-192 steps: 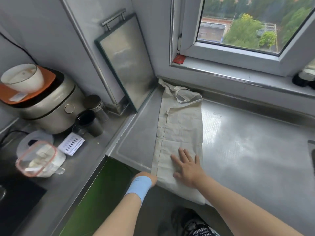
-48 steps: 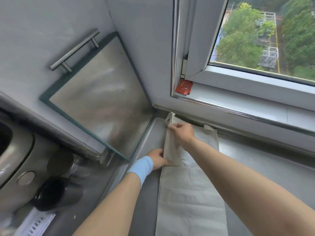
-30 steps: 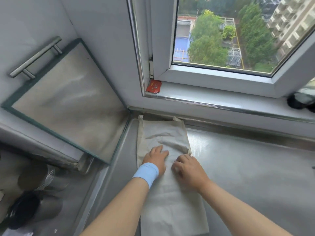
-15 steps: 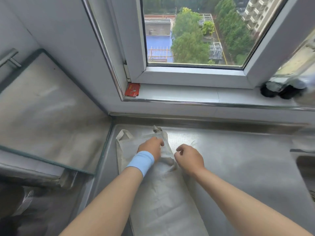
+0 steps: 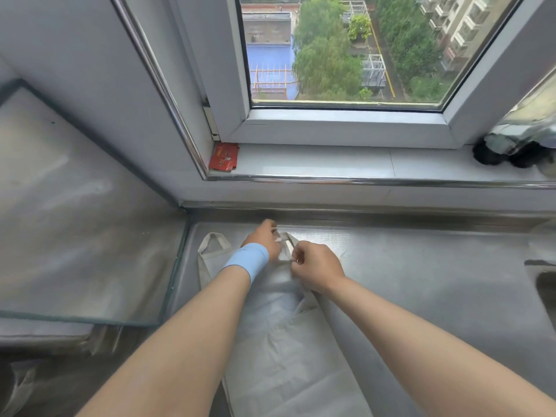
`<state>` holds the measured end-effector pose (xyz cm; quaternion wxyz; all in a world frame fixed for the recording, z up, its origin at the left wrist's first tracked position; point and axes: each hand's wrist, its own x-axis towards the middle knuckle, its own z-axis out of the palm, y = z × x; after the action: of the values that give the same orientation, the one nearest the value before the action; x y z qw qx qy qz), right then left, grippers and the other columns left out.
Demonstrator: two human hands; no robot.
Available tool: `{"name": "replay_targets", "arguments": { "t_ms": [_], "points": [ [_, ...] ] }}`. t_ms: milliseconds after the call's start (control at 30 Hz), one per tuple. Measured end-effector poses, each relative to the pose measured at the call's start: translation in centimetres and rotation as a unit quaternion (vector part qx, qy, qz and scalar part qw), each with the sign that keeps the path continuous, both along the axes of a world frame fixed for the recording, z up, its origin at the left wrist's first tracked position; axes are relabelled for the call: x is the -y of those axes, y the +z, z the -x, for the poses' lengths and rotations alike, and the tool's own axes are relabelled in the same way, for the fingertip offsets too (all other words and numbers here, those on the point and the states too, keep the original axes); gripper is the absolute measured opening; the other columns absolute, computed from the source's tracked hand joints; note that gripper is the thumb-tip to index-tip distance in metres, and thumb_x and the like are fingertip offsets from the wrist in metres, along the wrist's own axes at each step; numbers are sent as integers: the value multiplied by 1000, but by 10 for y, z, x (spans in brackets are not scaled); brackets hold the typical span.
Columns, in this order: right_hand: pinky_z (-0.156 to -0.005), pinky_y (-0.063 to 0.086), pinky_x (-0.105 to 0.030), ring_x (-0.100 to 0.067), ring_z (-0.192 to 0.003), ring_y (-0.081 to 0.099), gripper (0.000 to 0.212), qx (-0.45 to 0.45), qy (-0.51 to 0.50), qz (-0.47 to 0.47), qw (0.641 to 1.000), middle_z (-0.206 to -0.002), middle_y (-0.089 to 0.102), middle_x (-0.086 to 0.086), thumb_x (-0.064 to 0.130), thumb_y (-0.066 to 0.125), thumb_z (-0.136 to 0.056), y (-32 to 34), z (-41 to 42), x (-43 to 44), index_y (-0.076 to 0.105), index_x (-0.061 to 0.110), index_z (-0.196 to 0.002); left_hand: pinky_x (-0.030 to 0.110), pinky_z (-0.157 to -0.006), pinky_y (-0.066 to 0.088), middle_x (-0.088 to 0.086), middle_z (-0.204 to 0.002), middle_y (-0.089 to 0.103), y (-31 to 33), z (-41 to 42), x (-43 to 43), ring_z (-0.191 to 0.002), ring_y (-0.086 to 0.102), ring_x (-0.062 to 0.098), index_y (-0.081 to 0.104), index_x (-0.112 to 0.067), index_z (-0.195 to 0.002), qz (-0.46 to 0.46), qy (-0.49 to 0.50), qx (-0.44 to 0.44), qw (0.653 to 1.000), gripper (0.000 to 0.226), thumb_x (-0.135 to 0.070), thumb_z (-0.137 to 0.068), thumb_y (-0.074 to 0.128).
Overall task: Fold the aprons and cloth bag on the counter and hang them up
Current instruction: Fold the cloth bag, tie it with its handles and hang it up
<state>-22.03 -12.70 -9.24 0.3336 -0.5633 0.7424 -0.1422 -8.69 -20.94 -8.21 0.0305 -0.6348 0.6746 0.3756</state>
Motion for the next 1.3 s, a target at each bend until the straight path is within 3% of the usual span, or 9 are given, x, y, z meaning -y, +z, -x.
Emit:
{"name": "replay_targets", "arguments": {
  "t_ms": [167,300,400,667,800,867,1000,1200,1300],
  "points": [
    [-64,48,-23,-12,-71,61,6,181,-71,7,981,-79,69,7,26,62,-78,0,8,-9,66,24,-81,24,-70,48,-8,-80,63,12,-2,7,-72,56,19,72,-30,-76,40,28,-64,997,28,-13,-83,50],
    [-56,47,-30,-17,-55,57,36,291,-44,-97,951,-69,68,4,22,52,-66,-1,25,-24,74,11,-92,36,-66,61,2,-62,62,23,-7,6,-60,58,23,69,-21,-63,12,155,-158,975,33,-5,-81,46],
    [-58,44,-26,-16,-52,52,25,247,32,-142,958,-64,58,-1,14,58,-72,-3,31,-39,69,-3,-87,45,-71,61,10,-61,63,29,-9,2,-59,63,26,65,-18,-59,4,193,-197,961,38,2,-80,41],
    [-52,43,-25,-14,-45,53,21,170,-1,-120,978,-51,49,-2,16,64,-76,-4,32,-57,57,14,-56,47,-73,60,9,-71,67,39,-14,13,-81,70,34,66,-16,-58,6,319,-221,922,38,9,-80,49],
    [-55,41,-27,-16,-55,50,25,78,-8,-119,990,-55,51,5,31,56,-78,2,27,-50,49,19,-57,25,-83,49,1,-105,64,36,-14,-2,-86,62,24,70,-19,-89,103,232,-153,955,39,7,-85,41],
    [-61,42,-29,-18,-68,57,27,20,-16,-94,995,-68,61,7,38,53,-84,5,24,-48,58,19,-66,19,-86,37,-4,-126,42,36,-14,-18,-94,53,19,61,-22,-117,160,186,-137,960,48,7,-87,38],
    [-77,46,-36,-26,-103,57,40,-101,32,18,994,-117,55,0,26,55,-88,-3,14,-51,52,25,-127,27,-91,41,0,-134,40,17,-26,-59,-113,51,23,57,-23,-121,200,93,-81,972,53,8,-82,40],
    [-102,31,-45,-29,-145,20,57,-230,295,37,927,-160,14,-2,32,40,-97,-32,-8,-56,22,19,-150,34,-114,24,-4,-153,25,-15,-74,-130,-140,25,20,45,-32,-135,215,-24,80,973,45,-17,-93,46],
    [-115,12,-56,-31,-150,5,63,-255,299,26,919,-164,2,-6,32,38,-100,-30,-13,-59,11,23,-156,34,-102,38,-2,-129,47,-19,-93,-161,-122,45,22,58,-28,-116,231,-23,72,970,34,-13,-86,56]
  ]
}}
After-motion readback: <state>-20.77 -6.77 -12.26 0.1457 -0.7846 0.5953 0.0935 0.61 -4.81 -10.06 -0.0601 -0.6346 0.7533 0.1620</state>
